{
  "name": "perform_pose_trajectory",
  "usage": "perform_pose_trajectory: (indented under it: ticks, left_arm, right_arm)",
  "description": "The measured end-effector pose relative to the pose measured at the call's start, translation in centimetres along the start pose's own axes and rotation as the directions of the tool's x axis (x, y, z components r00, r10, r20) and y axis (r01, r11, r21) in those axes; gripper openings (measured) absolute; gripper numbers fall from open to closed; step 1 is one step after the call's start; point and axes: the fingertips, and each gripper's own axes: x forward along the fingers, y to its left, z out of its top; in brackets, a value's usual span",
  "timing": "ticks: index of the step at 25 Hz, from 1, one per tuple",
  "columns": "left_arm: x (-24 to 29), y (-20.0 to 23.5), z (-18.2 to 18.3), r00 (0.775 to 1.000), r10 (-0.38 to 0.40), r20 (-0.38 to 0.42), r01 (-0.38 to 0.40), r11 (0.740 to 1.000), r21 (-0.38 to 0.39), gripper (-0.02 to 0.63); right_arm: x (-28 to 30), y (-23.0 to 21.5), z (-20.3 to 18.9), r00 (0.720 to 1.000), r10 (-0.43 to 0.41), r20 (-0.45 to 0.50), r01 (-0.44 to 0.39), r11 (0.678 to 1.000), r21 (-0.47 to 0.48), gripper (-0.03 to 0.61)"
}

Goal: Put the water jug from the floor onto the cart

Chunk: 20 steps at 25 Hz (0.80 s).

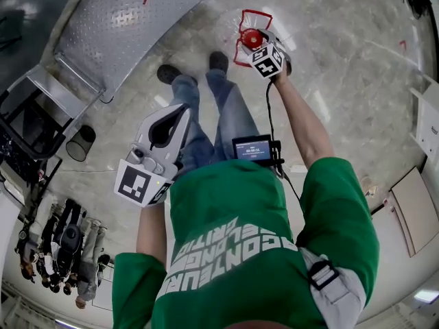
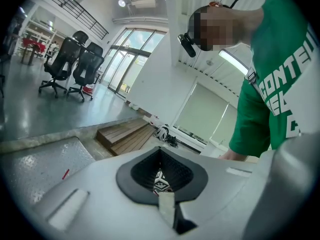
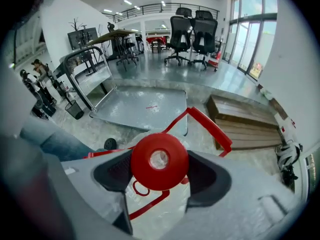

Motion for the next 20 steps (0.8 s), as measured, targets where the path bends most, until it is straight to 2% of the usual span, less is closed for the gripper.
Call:
perform_pose_trajectory:
  ticks: [5,10,16,20]
  left_arm:
    - [-2.0,-1.6,4.4,0.997,0.021,0.07,-0.023,0.999,0.026,0.015]
    - [-4.5,-2.5,8.3,0.987,0.063,0.15,-0.074,0.995,0.069,0.015]
    - [-10.0,-2.1,11.3,0.946,0.189,0.264,-0.211,0.976,0.058,0.015]
    - [-13.0,-2.0,12.6,0.91,0.236,0.34,-0.271,0.961,0.059,0.015]
  right_arm:
    - [-9.9,-1.6,6.8,0.991,0.019,0.13,-0.015,0.999,-0.029,0.3]
    - [-18.9,-3.3,13.4,0.963,0.042,0.265,-0.032,0.999,-0.039,0.301]
    - [-27.2,-4.4,22.0,0.918,0.057,0.392,-0.013,0.994,-0.112,0.301]
    - [-30.7,-5.1,26.2,0.89,0.065,0.452,-0.003,0.991,-0.137,0.3]
